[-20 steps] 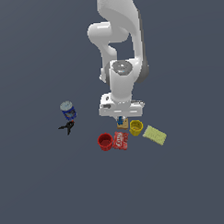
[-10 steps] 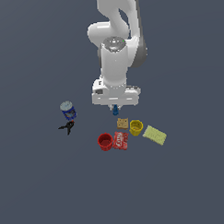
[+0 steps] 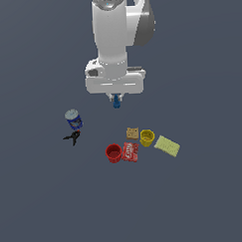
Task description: Pick up a designated object from a clutter of objects.
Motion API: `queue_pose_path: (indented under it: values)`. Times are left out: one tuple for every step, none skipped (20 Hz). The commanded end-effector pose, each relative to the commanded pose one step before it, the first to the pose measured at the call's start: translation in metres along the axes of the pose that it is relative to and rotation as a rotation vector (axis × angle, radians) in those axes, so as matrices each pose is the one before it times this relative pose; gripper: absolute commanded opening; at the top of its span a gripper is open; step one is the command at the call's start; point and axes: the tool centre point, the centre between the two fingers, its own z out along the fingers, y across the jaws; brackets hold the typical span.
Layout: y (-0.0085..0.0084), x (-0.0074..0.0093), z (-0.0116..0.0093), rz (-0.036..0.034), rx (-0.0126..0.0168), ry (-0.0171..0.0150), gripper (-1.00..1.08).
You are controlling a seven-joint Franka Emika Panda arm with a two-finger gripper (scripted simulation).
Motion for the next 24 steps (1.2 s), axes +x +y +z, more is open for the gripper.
queue_pose_path:
  values:
    - [0.00833, -0.00418, -0.02261, -0.00023, -0.00013, -0.00241, -1.0]
    - [0.00326, -0.00131, -0.00877, 0.00002, -0.0002, -0.00096, -1.0]
    - [0.00328, -0.00137, -0.0089, 0.00002, -0.00016, -0.00067, -1.0]
    - [0.00329, -0.00135, -0.00892, 0.00002, -0.00017, -0.00067, -1.0]
    - [0.00329, -0.00133, -0.00894, 0.00002, -0.00018, -0.00067, -1.0]
    - [0.00331, -0.00132, -0.00897, 0.00002, -0.00019, -0.00066, -1.0]
    - [0.0033, -0.00121, -0.00888, 0.00003, -0.00028, -0.00094, -1.0]
    - [0.00333, -0.00128, -0.00904, 0.00002, -0.00021, -0.00066, -1.0]
    - [0.00335, -0.00125, -0.00908, 0.00002, -0.00022, -0.00065, -1.0]
    - [0.00334, -0.00121, -0.00908, 0.00001, -0.00023, -0.00065, -1.0]
    - [0.00323, -0.00112, -0.00877, 0.00001, -0.00024, -0.00065, -1.0]
    - [0.00305, -0.00097, -0.00828, 0.0, -0.0003, -0.00079, -1.0]
    - [0.00291, -0.00094, -0.0079, 0.0, -0.00025, -0.00064, -1.0]
    - [0.00274, -0.00085, -0.00746, 0.0, -0.00026, -0.00064, -1.0]
    - [0.00258, -0.00074, -0.00702, -0.00002, -0.00027, -0.00064, -1.0]
    - [0.00254, -0.00087, -0.00684, 0.0, 0.0, 0.0, -1.0]
    - [0.00218, -0.00038, -0.00601, -0.00008, -0.0004, -0.00089, -1.0]
    - [0.00206, -0.00038, -0.00567, -0.00009, -0.00029, -0.00062, -1.0]
    - [0.00205, -0.00056, -0.00547, 0.0, 0.0, 0.0, -1.0]
    - [0.0017, -0.00023, -0.00475, -0.00011, -0.00031, -0.00061, -1.0]
    - [0.0017, -0.00043, -0.00452, 0.0, 0.0, 0.0, -1.0]
    - [0.00133, -0.00011, -0.00379, -0.00012, -0.00031, -0.0006, -1.0]
    - [0.00134, -0.00031, -0.00355, 0.0, 0.0, 0.0, -1.0]
    - [0.00095, 0.00003, -0.00281, -0.00014, -0.00032, -0.00059, -1.0]
